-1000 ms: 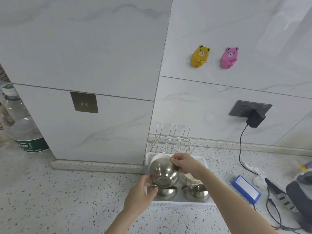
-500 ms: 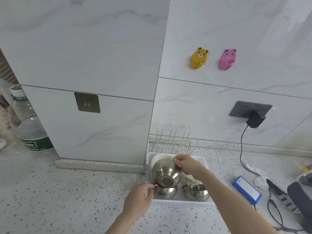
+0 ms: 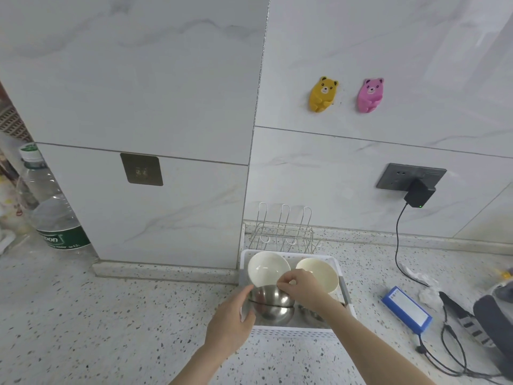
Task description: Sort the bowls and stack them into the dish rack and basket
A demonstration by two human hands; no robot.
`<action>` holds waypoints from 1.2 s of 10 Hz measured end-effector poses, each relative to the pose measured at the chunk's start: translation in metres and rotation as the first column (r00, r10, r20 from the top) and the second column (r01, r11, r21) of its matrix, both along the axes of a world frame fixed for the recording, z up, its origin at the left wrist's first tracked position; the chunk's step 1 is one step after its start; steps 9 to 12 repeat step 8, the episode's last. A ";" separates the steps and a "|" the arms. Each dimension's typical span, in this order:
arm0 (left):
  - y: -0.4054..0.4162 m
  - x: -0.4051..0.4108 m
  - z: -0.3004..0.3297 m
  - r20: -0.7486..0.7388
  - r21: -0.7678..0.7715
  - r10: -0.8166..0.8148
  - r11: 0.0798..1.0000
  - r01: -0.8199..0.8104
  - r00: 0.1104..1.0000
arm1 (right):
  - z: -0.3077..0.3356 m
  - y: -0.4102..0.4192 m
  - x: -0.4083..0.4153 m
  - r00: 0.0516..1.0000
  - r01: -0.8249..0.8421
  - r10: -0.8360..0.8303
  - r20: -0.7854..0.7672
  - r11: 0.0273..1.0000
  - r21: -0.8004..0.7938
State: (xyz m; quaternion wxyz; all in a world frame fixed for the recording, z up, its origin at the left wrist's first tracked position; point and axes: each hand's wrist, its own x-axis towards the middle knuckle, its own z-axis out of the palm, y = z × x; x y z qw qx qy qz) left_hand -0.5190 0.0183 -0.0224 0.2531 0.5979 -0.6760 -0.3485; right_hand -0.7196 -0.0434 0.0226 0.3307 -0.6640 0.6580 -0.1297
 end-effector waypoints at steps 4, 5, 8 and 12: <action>-0.003 -0.013 0.005 0.099 0.066 -0.143 0.988 0.137 0.985 | -0.020 0.042 -0.001 0.824 -0.283 0.156 -0.545 0.946 -0.157; 0.001 -0.012 0.005 0.123 0.070 -0.157 0.986 0.149 0.980 | -0.019 0.045 0.000 0.796 -0.301 0.139 -0.589 0.935 -0.186; 0.021 -0.004 0.007 -0.002 0.099 -0.050 0.994 0.050 0.999 | -0.014 0.060 0.003 0.908 -0.143 0.044 -0.417 0.967 -0.211; 0.021 -0.004 0.007 -0.002 0.099 -0.050 0.994 0.050 0.999 | -0.014 0.060 0.003 0.908 -0.143 0.044 -0.417 0.967 -0.211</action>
